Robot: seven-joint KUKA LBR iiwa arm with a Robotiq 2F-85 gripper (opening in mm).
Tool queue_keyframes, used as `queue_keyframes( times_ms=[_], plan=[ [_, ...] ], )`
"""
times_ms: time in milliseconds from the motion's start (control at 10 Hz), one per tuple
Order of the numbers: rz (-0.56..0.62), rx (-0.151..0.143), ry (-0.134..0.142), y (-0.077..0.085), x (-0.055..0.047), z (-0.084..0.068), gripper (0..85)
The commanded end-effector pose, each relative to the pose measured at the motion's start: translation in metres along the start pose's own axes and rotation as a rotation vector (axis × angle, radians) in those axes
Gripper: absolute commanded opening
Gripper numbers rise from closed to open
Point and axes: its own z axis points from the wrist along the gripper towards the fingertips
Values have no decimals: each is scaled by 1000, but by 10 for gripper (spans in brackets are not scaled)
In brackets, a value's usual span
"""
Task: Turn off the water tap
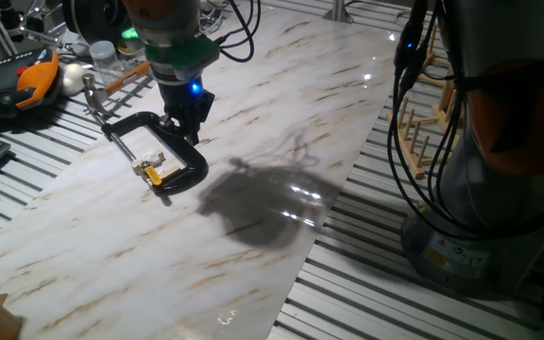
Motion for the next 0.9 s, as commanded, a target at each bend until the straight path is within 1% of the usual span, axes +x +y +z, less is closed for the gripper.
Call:
queue_keyframes(
  times_ms=[0, 200, 300, 400, 500, 600, 800],
  plan=[
    [0, 4, -1, 0, 0, 1, 0],
    [14, 7, -3, 2, 0, 2, 0],
    [18, 13, -5, 3, 1, 1, 0],
    [22, 30, -6, 5, 1, 0, 0],
    [32, 37, -8, 6, 1, -1, 0],
    [39, 33, -7, 5, -2, -2, 0],
    [49, 37, -5, 5, -3, -2, 0]
  ],
)
